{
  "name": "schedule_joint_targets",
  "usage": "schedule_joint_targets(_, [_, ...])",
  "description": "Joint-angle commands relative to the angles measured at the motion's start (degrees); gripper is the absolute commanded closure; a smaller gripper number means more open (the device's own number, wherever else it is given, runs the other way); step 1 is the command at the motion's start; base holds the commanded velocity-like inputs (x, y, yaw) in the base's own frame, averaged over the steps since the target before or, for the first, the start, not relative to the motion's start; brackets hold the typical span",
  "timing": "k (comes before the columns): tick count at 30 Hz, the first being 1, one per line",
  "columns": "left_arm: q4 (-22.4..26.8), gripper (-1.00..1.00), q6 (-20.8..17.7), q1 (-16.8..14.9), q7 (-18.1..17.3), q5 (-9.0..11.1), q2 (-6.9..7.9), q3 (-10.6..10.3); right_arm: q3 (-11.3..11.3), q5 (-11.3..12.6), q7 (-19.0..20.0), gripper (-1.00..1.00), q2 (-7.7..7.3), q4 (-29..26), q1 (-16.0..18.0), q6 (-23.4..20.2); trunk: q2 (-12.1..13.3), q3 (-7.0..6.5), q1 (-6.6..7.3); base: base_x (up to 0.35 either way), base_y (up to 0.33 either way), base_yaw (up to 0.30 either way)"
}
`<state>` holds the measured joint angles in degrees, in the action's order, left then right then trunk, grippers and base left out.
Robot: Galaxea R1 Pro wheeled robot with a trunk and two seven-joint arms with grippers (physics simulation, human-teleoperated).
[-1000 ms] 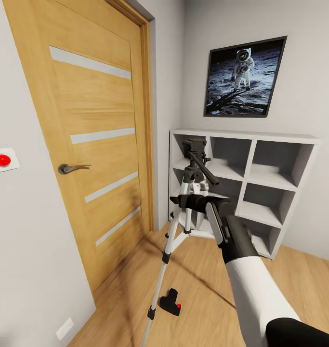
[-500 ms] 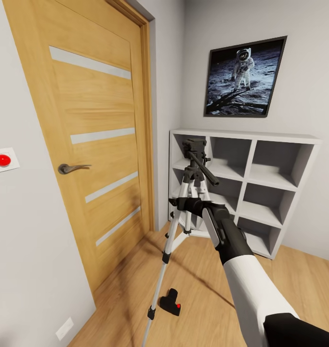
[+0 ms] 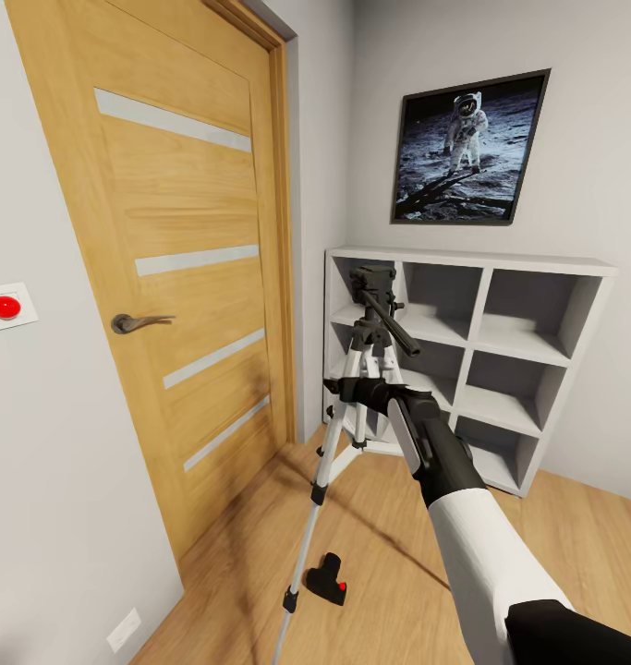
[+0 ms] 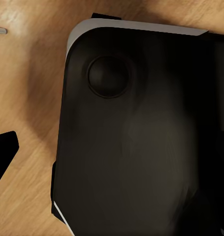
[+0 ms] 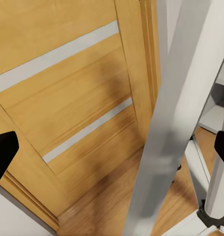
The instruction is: Attach the digital camera to the camera tripod in the bedroom.
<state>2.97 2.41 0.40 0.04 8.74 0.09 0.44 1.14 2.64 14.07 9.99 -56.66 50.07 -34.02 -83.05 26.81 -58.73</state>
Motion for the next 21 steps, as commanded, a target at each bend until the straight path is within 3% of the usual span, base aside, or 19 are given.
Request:
schedule_joint_targets(1, [0.1, -1.0, 0.05, 0.03, 0.0, 0.4, 0.0, 0.0, 0.01, 0.21, -0.01, -1.0, 0.01, -0.08, 0.03, -0.22, -0.03, 0.05, 0.0, 0.0, 0.0, 0.0])
schedule_joint_targets(9, [0.1, -1.0, 0.05, 0.03, 0.02, 0.4, -0.1, 0.0, -0.14, -0.22, -0.24, -1.0, 0.01, -0.81, 0.03, 1.07, -0.03, 0.05, 0.0, 0.0, 0.0, 0.0])
schedule_joint_targets(21, [0.1, -1.0, 0.05, 0.03, 0.03, 0.4, -0.04, 0.0, 0.11, -0.24, -5.01, -1.0, 0.01, -1.15, 0.03, 2.72, -0.03, 0.05, 0.0, 0.0, 0.0, 0.0])
